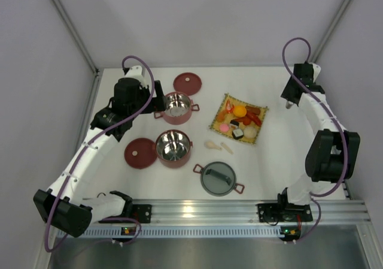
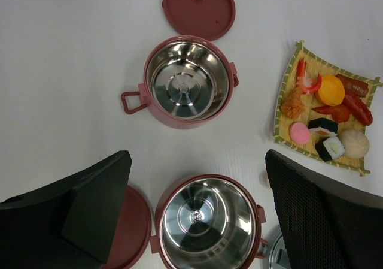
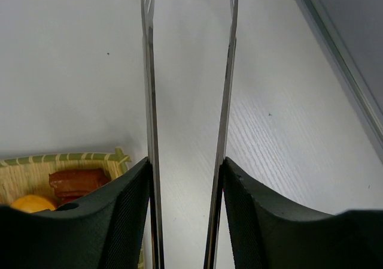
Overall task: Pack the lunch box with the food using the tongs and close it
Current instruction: Pick up the clamp at the center of the board, then pick up the fake food from the plate.
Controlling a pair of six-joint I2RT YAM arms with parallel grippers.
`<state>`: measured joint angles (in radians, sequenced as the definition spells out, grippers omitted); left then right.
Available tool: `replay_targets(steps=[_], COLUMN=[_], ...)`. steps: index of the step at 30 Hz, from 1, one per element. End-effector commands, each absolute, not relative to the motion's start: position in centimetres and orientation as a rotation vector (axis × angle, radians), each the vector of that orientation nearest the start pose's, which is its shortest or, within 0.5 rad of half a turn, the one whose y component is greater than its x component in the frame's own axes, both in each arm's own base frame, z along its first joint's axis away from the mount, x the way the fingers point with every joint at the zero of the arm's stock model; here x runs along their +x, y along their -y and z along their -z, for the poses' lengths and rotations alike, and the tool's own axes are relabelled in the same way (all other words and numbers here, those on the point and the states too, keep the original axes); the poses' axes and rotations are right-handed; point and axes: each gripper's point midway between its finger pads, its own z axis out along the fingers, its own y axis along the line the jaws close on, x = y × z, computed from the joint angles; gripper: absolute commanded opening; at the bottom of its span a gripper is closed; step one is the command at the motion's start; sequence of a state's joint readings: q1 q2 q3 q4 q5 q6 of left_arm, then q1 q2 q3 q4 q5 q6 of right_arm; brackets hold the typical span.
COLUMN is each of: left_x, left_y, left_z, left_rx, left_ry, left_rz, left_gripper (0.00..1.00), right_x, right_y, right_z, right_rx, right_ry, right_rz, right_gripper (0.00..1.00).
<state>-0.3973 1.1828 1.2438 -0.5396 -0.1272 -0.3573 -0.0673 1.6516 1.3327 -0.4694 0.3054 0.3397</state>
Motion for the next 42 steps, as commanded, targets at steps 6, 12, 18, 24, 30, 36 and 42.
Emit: replay_targets(steps=[6, 12, 18, 24, 30, 36, 42], left_x=[34.1, 34.2, 34.4, 34.4, 34.6, 34.7, 34.7], left_y=[13.6, 13.5, 13.6, 13.5, 13.4, 13.4, 13.3], left_z=[-30.2, -29.9, -29.7, -29.6, -29.4, -29.2, -29.2], left_rx=[-0.040, -0.042, -0.044, -0.048, -0.053, -0.052, -0.052], left_ry=[-2.008, -2.015, -2.022, -2.026, -2.031, -2.036, -2.036], left_rz=[0.361, 0.354, 0.350, 0.343, 0.336, 0.327, 0.318], left_gripper=[0.99, 0.99, 0.99, 0.99, 0.99, 0.99, 0.99], right_x=[41.2, 39.3, 36.5, 34.2, 32.0, 30.1, 28.8], right_y=[5.2, 1.6, -2.6, -6.6, -11.9, -17.0, -18.8], right_z=[-18.8, -21.7, -23.3, -23.9, -24.0, -22.3, -20.6], right_rx=[0.551, 0.441, 0.319, 0.198, 0.074, -0.044, -0.073], right_ry=[-2.211, -2.179, -2.167, -2.179, -2.199, -2.256, -2.296], right_rz=[0.191, 0.097, 0.016, -0.088, -0.243, -0.307, -0.296], right_gripper=[0.47, 0.46, 0.44, 0.43, 0.42, 0.42, 0.42])
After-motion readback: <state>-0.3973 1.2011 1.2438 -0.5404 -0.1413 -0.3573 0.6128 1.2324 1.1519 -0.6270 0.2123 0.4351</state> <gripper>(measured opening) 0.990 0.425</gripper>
